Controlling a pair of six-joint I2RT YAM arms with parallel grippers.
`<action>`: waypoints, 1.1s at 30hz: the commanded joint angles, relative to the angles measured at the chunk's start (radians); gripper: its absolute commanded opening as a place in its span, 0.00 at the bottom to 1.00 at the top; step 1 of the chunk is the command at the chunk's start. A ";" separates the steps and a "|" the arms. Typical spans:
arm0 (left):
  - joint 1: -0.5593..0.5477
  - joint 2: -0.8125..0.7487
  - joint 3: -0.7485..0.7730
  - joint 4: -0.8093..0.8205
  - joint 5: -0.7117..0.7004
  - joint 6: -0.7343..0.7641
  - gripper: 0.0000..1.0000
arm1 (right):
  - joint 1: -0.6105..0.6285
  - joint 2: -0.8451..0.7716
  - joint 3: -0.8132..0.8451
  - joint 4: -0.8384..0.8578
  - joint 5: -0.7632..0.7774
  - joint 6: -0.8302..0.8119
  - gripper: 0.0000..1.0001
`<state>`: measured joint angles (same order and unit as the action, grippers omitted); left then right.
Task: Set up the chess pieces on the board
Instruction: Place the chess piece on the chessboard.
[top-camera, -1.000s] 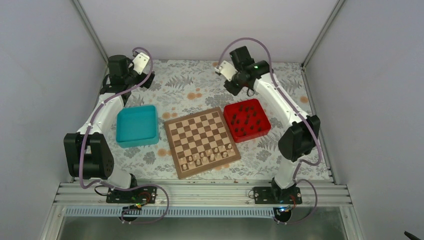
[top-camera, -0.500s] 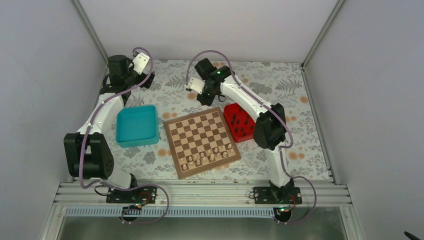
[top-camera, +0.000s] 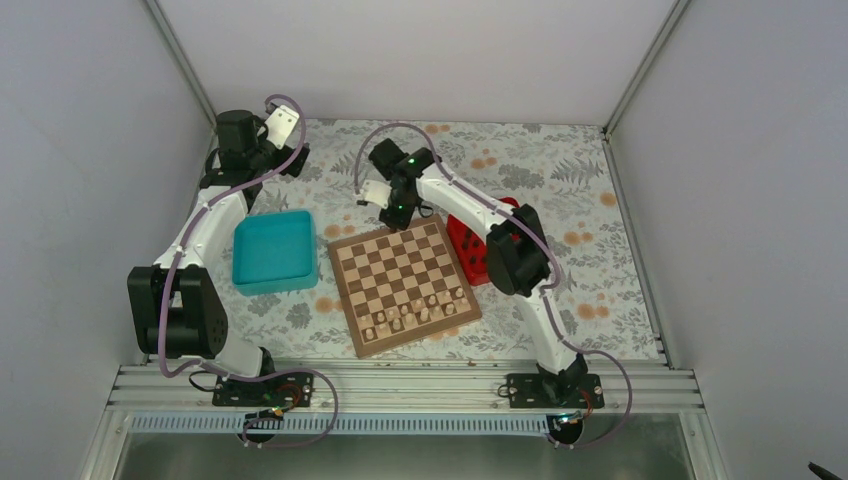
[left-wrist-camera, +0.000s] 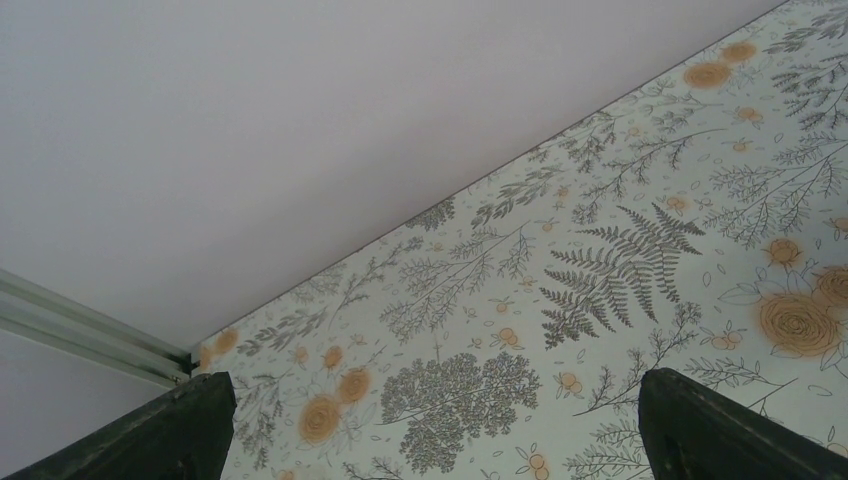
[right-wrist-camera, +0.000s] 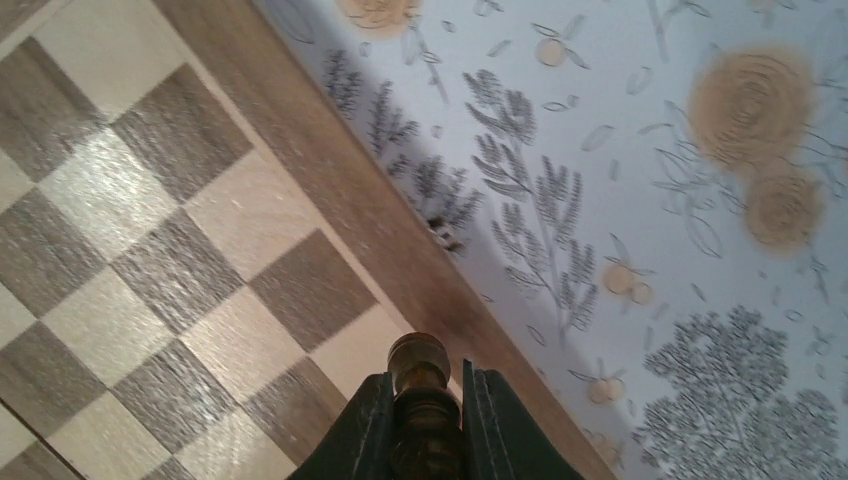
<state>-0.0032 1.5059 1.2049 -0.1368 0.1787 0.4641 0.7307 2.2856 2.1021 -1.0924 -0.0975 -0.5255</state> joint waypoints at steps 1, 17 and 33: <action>-0.003 -0.016 -0.014 0.013 0.000 0.017 1.00 | 0.041 0.025 0.027 -0.023 0.009 -0.014 0.12; -0.003 -0.010 -0.022 0.017 0.001 0.018 1.00 | 0.052 -0.007 -0.080 0.004 0.089 -0.004 0.12; -0.003 0.006 -0.017 0.017 0.002 0.019 1.00 | 0.052 -0.032 -0.115 -0.003 0.035 -0.002 0.28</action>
<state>-0.0032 1.5063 1.1885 -0.1368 0.1761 0.4709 0.7776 2.2799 2.0224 -1.0740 -0.0399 -0.5259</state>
